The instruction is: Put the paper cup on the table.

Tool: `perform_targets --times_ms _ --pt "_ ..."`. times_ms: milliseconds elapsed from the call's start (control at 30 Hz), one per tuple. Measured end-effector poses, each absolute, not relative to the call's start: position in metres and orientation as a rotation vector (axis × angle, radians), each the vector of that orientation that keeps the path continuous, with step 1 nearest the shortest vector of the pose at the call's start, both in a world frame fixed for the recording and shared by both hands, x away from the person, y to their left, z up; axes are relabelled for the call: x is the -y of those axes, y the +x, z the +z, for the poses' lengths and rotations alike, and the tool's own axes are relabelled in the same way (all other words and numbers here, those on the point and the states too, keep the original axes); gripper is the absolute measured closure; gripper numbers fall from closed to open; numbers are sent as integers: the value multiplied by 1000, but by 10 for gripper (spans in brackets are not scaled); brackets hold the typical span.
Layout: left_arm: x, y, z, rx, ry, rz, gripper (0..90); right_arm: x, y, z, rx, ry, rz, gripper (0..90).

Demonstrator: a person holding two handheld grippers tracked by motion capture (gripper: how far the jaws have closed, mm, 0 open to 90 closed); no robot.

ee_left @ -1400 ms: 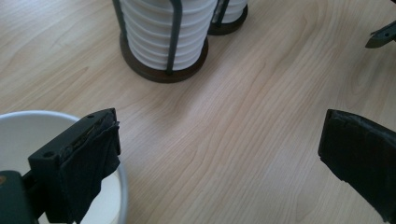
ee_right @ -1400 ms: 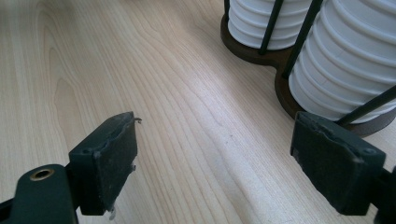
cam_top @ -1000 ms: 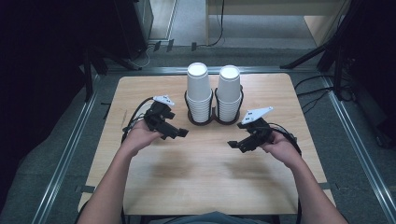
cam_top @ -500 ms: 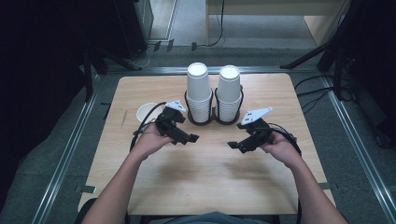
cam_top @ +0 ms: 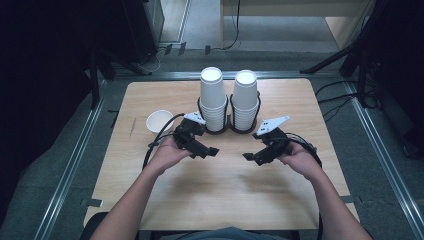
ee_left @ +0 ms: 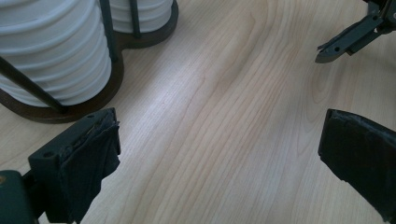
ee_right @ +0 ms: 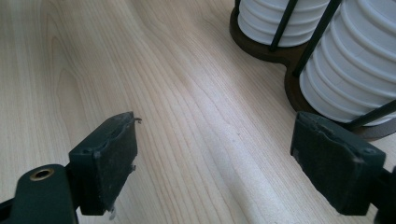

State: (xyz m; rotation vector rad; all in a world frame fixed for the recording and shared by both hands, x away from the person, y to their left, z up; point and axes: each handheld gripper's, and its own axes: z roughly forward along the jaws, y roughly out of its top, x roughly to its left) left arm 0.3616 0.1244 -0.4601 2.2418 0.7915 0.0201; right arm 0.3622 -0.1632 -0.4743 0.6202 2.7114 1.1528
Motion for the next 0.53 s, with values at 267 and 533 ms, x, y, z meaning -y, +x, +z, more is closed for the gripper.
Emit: perform_targets --times_ms 267,533 --pt "-119 361 -468 -788 2276 31 0 163 362 -474 -2711 617 1150 151" --pt "-115 361 -477 -821 2302 53 0 163 362 -474 -2711 609 1149 158"
